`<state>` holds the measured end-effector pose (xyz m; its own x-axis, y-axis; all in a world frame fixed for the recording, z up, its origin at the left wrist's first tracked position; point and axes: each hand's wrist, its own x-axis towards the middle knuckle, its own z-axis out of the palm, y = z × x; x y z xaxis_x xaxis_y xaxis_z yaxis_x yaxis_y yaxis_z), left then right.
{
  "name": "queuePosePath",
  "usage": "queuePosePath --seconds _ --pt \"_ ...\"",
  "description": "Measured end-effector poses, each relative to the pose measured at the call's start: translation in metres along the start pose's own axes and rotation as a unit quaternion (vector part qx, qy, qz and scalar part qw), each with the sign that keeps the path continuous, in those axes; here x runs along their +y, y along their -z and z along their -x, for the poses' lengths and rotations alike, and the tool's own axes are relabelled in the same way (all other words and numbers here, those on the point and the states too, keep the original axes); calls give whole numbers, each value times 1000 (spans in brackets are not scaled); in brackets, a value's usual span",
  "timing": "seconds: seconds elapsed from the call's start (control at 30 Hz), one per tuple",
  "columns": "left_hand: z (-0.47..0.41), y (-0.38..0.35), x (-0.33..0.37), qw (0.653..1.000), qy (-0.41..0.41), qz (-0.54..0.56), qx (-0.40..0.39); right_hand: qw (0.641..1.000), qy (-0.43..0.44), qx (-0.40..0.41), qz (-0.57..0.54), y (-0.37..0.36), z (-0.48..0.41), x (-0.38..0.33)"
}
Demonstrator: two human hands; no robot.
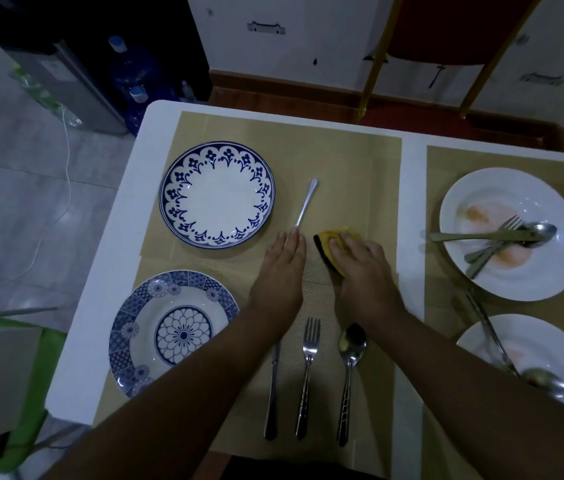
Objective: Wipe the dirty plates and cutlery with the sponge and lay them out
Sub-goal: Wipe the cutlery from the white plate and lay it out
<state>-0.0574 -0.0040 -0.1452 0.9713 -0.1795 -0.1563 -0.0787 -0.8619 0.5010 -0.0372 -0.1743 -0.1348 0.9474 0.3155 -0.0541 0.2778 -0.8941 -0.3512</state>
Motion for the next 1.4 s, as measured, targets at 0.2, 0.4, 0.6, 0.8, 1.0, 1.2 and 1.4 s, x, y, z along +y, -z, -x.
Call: queuePosePath --seconds 0.2,0.4,0.6,0.8,1.0,1.2,1.4 --pt "-5 -13 16 998 49 23 9 1000 -18 3 -18 -2 -1 -1" --pt "-5 -8 18 998 51 21 -1 1000 -14 12 -25 -5 -1 1" --pt "-3 2 -16 999 -3 -54 3 1000 -21 12 -19 -7 1 1" --pt "3 1 -15 998 13 -54 -11 999 -26 8 -16 -7 0 1" --pt "4 5 -12 998 26 -56 -8 999 -22 12 -23 1 -7 -3" --pt "16 13 11 997 1 -80 18 999 -24 2 -45 19 -4 -1" --pt "36 9 64 996 -52 -66 -4 994 -17 62 -84 47 34 9"
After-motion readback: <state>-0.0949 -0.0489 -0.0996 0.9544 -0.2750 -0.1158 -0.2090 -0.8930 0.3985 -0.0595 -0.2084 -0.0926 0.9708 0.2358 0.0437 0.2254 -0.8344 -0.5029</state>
